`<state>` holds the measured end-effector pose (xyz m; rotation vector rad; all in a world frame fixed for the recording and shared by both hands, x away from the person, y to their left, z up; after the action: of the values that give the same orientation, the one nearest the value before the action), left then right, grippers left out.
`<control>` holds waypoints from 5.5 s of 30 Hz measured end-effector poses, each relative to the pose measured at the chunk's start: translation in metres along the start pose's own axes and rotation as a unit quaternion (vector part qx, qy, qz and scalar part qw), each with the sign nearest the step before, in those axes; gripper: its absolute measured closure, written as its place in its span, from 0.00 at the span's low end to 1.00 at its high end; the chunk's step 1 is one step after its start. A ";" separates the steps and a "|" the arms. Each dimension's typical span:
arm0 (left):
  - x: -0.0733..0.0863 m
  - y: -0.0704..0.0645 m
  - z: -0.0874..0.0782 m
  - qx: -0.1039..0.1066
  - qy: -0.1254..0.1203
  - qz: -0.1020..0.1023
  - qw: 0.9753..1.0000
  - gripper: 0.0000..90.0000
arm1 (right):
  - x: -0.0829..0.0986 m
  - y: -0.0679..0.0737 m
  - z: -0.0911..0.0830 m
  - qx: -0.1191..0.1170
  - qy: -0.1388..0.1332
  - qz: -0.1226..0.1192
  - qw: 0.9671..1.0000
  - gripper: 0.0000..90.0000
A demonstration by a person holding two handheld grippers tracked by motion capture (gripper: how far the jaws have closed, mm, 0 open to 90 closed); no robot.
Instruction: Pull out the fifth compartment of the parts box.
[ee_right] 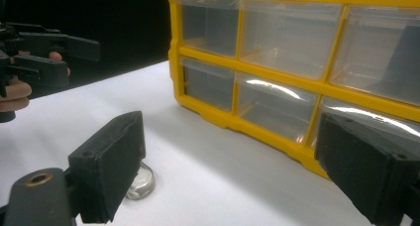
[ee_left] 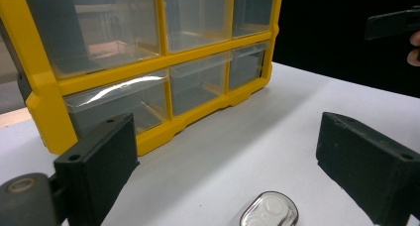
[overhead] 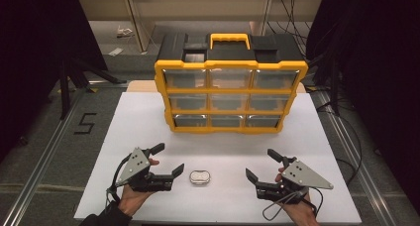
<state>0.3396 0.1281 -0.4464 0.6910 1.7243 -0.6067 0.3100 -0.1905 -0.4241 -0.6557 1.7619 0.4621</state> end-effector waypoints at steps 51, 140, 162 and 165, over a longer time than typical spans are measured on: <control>0.002 -0.001 0.002 0.001 0.003 0.002 1.000 0.11 | -0.012 -0.006 0.005 0.029 -0.005 -0.061 0.998 0.17; 0.003 0.001 0.003 -0.002 0.003 -0.005 1.000 0.11 | -0.080 -0.033 0.115 0.189 0.039 -0.440 0.877 0.31; 0.003 0.001 0.002 0.000 0.001 -0.007 1.000 0.12 | -0.084 -0.034 0.141 0.217 0.046 -0.498 0.839 0.45; 0.003 0.001 0.002 0.000 -0.001 -0.007 1.000 0.12 | -0.083 -0.033 0.143 0.219 0.046 -0.504 0.834 0.46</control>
<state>0.3413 0.1277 -0.4497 0.6793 1.7286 -0.6163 0.4545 -0.1122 -0.3834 -1.1499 1.2849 -0.6945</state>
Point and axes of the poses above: each handheld gripper's, and its own axes: z roughly forward along the jaws, x roughly out of its underside, y roughly to its left, the point moved 5 cm from there along z, roughly forward along the jaws, and after that the axes turned 3 degrees about y, right-handed, at the moved point
